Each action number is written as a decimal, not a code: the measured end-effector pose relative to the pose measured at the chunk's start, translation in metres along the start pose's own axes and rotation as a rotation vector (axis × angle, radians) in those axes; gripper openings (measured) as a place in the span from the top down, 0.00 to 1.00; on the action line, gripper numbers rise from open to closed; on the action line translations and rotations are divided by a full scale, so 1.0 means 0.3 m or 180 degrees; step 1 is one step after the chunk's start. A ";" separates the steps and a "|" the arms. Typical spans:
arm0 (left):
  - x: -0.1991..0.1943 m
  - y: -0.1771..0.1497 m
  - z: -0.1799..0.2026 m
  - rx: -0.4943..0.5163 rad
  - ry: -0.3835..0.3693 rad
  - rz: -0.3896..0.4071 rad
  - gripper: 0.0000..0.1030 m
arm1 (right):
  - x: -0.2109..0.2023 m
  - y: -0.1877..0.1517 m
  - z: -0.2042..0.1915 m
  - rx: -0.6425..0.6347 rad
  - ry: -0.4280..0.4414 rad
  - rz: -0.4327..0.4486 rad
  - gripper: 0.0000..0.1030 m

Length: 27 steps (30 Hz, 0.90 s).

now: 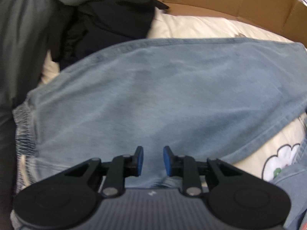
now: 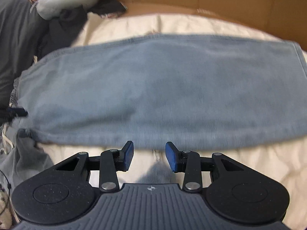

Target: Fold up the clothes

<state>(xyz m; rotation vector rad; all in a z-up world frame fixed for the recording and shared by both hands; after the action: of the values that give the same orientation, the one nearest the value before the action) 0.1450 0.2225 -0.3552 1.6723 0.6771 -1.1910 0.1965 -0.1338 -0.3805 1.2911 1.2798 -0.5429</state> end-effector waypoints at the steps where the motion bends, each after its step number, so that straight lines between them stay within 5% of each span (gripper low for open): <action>1: -0.008 0.012 -0.018 -0.0002 0.0038 0.0008 0.75 | -0.002 -0.015 -0.001 0.0027 -0.0010 -0.0066 0.57; 3: -0.024 0.037 -0.056 -0.0002 0.0124 0.0030 0.75 | 0.004 -0.033 -0.014 0.0068 -0.0026 -0.0195 0.55; 6: -0.075 0.065 -0.112 -0.0041 0.0206 0.0067 0.75 | 0.012 -0.047 -0.027 0.0193 -0.0048 -0.0348 0.33; 13: -0.232 0.079 -0.294 -0.0509 0.0358 0.0198 0.75 | 0.067 -0.051 -0.046 0.0250 -0.0314 -0.0807 0.28; 14: -0.260 0.071 -0.313 -0.0581 0.0365 0.0208 0.75 | 0.080 -0.060 -0.044 0.0227 -0.0374 -0.0901 0.29; 16: -0.321 0.043 -0.342 -0.0694 0.0372 0.0225 0.74 | 0.091 -0.080 -0.035 0.0241 -0.0392 -0.1083 0.48; 18: -0.389 0.003 -0.359 -0.0765 0.0390 0.0255 0.73 | 0.062 -0.091 -0.021 0.0290 -0.0402 -0.1133 0.53; 20: -0.459 -0.041 -0.384 -0.0842 0.0444 0.0306 0.73 | 0.013 -0.097 -0.012 0.0300 -0.0386 -0.1140 0.55; 25: -0.593 -0.147 -0.466 -0.1116 0.0489 0.0350 0.68 | -0.116 -0.131 0.002 0.0488 -0.0262 -0.1090 0.87; 27: -0.622 -0.186 -0.486 -0.1194 0.0468 0.0321 0.68 | -0.170 -0.138 -0.009 0.0485 -0.0243 -0.0988 0.88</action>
<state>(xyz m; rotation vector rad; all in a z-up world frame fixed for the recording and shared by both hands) 0.0872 0.3929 -0.1915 1.4647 0.8400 -0.8163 0.1444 -0.1600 -0.3503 1.1888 1.4051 -0.9157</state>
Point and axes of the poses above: each gripper's, at about its wrist camera, not at the fingertips, and x roughly the way its jaws point, z to its right, y to its top, the point moved 4 cm from there along x, roughly the way its jaws point, and after that the axes turned 8 degrees about -x, right-handed, at the moved point
